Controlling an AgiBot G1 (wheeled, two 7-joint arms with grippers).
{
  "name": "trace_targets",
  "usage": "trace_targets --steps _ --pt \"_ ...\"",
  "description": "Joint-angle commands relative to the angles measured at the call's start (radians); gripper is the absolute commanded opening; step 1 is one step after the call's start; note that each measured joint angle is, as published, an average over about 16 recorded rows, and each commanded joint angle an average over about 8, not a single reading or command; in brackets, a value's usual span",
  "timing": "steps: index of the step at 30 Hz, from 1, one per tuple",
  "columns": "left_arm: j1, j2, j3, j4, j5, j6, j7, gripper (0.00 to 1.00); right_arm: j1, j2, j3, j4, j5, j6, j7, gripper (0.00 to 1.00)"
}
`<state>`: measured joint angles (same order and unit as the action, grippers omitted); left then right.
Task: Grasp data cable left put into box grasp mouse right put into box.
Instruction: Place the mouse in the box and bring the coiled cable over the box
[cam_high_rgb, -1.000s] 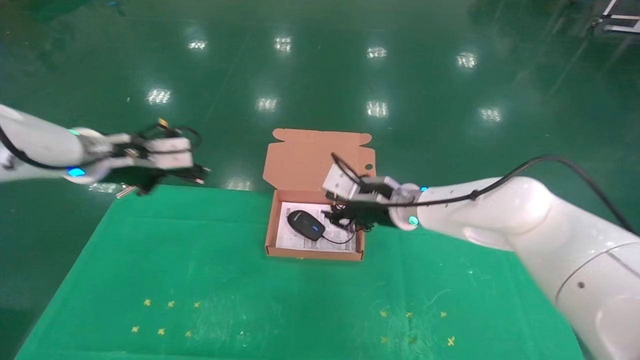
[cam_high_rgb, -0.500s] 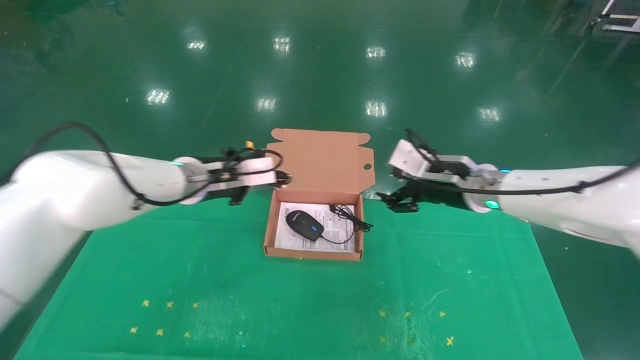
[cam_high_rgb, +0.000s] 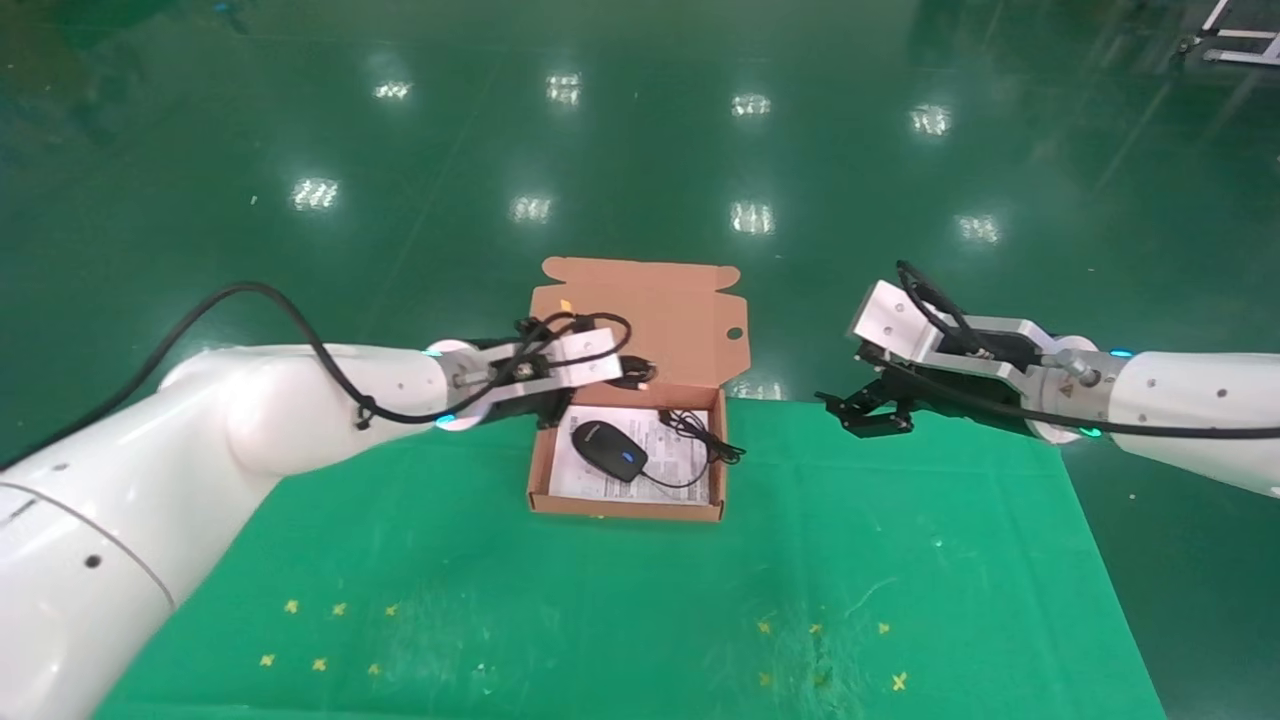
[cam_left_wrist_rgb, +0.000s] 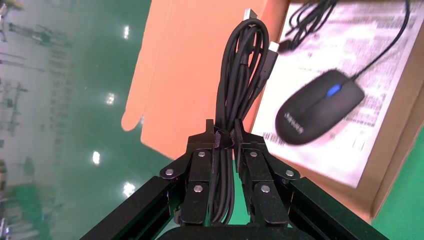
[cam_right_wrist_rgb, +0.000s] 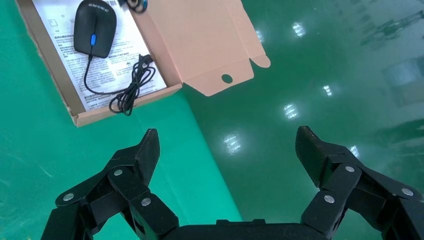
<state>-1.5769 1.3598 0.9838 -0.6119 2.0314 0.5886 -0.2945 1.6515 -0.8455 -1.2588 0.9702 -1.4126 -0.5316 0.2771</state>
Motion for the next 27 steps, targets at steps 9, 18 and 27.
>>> trace_targets --steps 9,18,27 --pt "0.008 0.010 0.079 0.000 -0.185 -0.048 0.038 0.00 0.010 0.045 -0.041 0.096 -0.095 0.032 0.142 1.00" --pt "0.004 0.013 0.135 -0.015 -0.281 -0.060 0.059 0.98 0.016 0.055 -0.058 0.129 -0.139 0.043 0.197 1.00" --pt "0.004 0.012 0.135 -0.016 -0.278 -0.059 0.057 1.00 0.016 0.054 -0.059 0.127 -0.139 0.044 0.196 1.00"
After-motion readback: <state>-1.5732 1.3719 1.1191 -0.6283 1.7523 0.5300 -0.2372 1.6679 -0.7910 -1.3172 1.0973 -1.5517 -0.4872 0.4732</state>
